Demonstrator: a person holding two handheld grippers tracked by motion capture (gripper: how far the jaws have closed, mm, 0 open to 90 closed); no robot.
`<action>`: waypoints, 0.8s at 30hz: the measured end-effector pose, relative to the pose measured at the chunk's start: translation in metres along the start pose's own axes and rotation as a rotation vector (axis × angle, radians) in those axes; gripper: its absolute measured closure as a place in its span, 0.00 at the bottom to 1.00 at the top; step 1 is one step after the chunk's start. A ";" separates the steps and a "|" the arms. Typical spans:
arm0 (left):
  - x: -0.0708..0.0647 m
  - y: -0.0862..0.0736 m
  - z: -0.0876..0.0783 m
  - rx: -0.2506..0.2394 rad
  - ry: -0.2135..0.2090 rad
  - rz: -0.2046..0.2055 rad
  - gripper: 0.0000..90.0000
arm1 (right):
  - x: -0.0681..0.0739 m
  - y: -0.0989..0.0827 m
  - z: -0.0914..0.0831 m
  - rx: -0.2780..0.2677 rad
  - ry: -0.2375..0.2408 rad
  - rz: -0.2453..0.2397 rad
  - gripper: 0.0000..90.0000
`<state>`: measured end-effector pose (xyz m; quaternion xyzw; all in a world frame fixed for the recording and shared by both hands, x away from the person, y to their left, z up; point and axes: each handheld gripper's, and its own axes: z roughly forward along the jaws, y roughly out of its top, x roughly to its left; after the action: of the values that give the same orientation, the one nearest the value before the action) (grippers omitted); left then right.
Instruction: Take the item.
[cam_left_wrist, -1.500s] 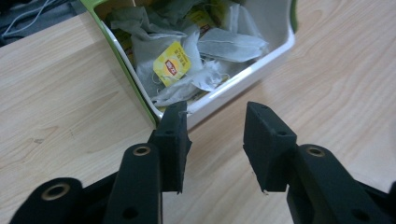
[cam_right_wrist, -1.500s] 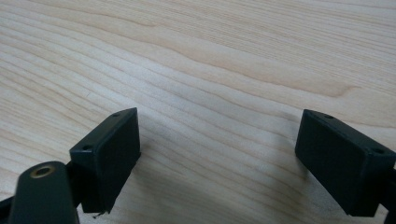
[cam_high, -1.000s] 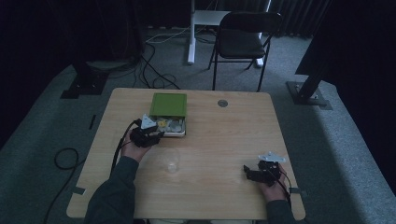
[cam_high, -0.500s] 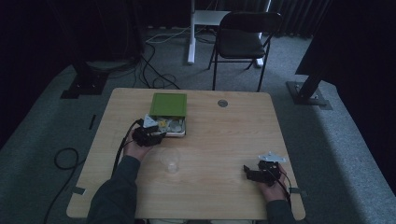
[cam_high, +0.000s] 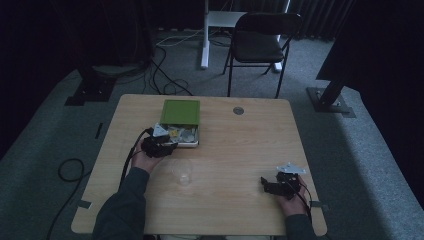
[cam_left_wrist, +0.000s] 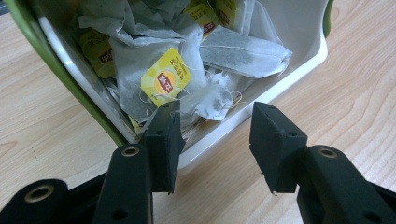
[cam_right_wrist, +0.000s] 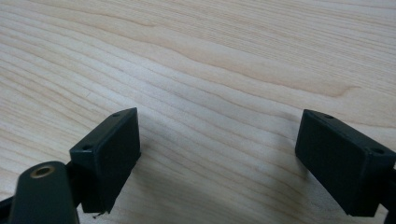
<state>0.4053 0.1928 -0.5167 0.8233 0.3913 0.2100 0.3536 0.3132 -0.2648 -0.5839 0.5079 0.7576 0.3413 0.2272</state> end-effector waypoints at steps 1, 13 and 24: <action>0.000 0.000 0.000 0.000 -0.001 0.000 0.61 | 0.000 0.000 0.000 0.000 0.000 0.000 0.15; -0.011 -0.011 -0.012 -0.014 -0.012 0.000 0.62 | 0.000 0.000 0.000 0.000 0.000 0.000 0.15; -0.018 -0.016 -0.019 -0.006 -0.005 0.014 0.67 | 0.000 0.000 0.000 0.000 0.000 0.000 0.15</action>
<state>0.3748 0.1937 -0.5179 0.8254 0.3840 0.2117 0.3555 0.3132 -0.2648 -0.5839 0.5079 0.7576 0.3412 0.2272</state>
